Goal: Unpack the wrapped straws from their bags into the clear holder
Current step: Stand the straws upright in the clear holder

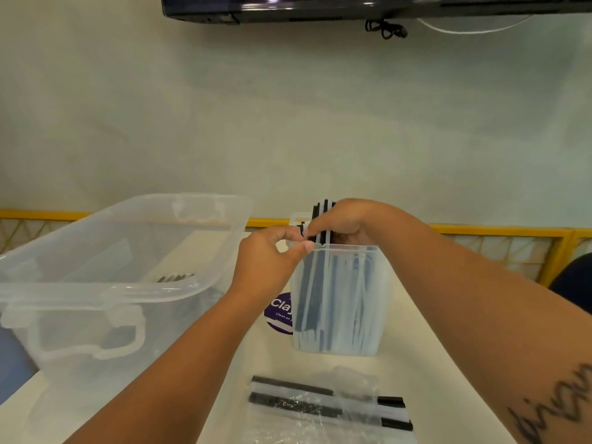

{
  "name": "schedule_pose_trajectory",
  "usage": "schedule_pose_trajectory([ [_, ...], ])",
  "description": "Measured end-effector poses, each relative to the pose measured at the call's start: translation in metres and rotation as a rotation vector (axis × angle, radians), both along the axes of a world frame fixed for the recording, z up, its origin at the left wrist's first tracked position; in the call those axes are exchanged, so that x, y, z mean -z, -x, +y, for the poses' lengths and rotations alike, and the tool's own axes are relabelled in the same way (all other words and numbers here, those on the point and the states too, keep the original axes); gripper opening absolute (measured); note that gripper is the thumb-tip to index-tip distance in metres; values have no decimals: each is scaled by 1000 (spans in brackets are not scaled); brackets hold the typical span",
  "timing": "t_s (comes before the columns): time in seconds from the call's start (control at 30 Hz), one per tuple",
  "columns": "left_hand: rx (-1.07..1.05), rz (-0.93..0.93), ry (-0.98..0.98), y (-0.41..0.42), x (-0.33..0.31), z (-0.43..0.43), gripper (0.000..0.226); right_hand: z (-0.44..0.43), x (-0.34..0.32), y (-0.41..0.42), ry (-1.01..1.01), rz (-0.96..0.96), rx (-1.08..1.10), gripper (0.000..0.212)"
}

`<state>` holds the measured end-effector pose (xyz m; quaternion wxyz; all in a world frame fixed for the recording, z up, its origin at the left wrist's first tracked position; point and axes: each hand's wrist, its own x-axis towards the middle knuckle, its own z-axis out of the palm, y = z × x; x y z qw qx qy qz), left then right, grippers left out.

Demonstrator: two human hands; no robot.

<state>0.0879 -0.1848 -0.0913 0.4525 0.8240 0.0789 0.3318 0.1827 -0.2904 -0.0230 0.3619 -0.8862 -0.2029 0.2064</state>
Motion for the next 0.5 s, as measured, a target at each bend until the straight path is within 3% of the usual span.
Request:
schedule_pose_trajectory([
  [0.07,6,3,20,0,0,0,7,4,3,0,118,-4,-24,46],
  [0.2,6,-14,52,-2,2,1,8,5,5,0,304,0,-150,34],
  [0.3,0,-15,66,-4,4,2,12,6,2,5,465,-153,-239,42],
  [0.5,19,-19,75,-4,5,2,10,13,3,3,750,-238,-407,44],
])
